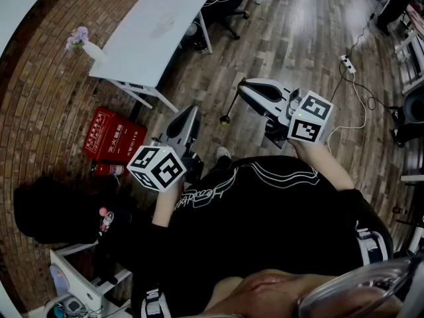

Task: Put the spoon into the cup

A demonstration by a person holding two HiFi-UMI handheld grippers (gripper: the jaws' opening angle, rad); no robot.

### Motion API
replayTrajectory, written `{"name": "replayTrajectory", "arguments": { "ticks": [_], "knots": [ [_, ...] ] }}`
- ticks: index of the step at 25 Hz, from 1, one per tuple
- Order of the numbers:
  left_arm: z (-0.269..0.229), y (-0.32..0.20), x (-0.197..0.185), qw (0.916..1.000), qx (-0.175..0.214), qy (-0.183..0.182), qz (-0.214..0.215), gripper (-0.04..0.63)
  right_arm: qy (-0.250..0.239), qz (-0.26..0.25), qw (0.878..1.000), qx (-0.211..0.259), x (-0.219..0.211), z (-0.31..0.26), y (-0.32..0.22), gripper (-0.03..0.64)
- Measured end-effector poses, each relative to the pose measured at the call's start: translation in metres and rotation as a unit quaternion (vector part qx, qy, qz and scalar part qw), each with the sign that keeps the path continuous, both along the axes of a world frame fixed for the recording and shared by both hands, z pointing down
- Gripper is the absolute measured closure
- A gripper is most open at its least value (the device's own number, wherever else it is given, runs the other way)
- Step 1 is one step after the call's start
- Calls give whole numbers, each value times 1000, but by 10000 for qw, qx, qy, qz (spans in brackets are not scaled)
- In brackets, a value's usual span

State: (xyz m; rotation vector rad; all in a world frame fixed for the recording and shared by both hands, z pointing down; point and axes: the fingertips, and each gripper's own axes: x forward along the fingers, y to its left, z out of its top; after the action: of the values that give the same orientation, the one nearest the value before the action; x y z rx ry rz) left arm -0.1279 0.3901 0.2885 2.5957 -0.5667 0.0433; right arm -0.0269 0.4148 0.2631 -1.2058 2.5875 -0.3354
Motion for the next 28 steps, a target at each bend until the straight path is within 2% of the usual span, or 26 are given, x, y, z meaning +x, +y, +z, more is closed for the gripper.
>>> {"name": "replayTrajectory", "arguments": {
  "ticks": [15, 28],
  "knots": [
    [15, -6, 15, 9997, -184, -135, 20, 592, -222, 43, 9995, -215, 21, 14, -7, 618],
    [35, -60, 33, 9994, -331, -137, 23, 592, -214, 69, 9990, -388, 36, 37, -61, 617]
  ]
}}
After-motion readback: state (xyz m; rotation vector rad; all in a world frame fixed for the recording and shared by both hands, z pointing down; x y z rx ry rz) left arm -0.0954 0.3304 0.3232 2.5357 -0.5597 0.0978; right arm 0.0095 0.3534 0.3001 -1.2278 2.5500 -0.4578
